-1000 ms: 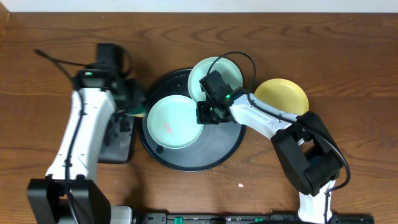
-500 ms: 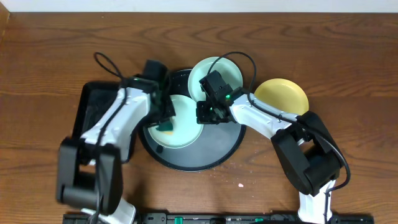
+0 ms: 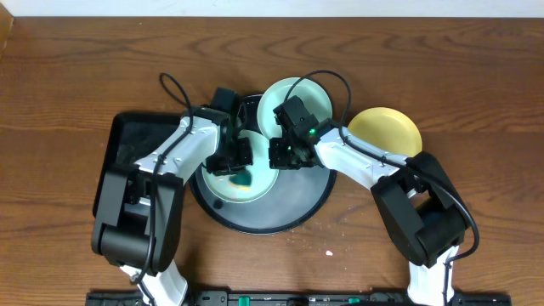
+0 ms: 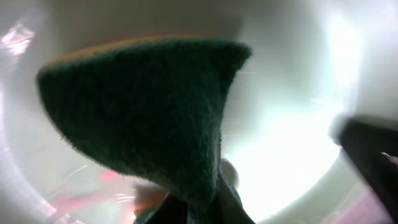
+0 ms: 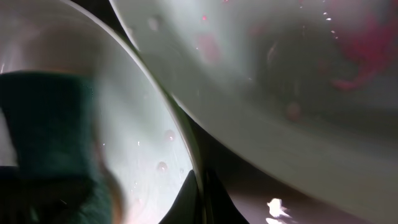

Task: Clean dirty plates on tray and stack at the side
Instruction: 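Scrub the pale green plate with the sponge in the left gripper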

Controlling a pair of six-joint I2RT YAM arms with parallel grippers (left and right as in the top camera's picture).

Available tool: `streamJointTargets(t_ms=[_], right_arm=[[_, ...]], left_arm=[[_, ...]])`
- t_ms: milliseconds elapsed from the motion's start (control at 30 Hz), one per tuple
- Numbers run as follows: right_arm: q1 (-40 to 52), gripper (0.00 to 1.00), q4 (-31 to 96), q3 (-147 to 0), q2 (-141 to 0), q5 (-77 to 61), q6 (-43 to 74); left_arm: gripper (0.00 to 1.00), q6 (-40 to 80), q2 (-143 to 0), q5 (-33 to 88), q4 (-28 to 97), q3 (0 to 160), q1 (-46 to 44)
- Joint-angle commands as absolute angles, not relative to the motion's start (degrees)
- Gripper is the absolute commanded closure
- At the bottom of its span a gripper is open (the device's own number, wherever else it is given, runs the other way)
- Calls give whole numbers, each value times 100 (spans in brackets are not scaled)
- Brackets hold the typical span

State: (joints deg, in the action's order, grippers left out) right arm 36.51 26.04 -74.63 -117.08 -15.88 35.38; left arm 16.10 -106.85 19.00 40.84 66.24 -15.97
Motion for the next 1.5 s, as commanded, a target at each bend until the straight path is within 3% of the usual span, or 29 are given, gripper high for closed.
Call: streamJointTargets(t_ms=[0,133,300,700,900,1100,1333,1467], right_arm=[[3614,99,2611,-7500,-11799,-1551,3592],[3614,99,2611,-7500,-11799,-1551,3592],[3614,99,2613,-7500,-11799,-1551,3590],[3614,99,2611,-7500,-11799,-1551,3590],[3614,99,2611,-7500,-11799,-1551,3590],[3614,99,2613,-7500,-11799,-1551,3592],[3607,99,2611,-7500,-11799,-1575,3592],[3607,99,2615,-7500,-11799,-1573,3590]], left_arm=[[93,449,-10919,3061,3959,6565,-1678],[93,1332,-10919,2257,3900,6565,-1557],[93,3787,-10888,-366,4589,6578,-1372],[93,3865,-10875,-683,5015,6595,-1461],[93,3975,-10875,-1629,5253,6608,-1457],[92,3000,-10875,-593,4724,6626,-1459],[93,578,-10875,2720,3795,6632,-1459],[93,495,-10875,2998,3406,6635,-1450]])
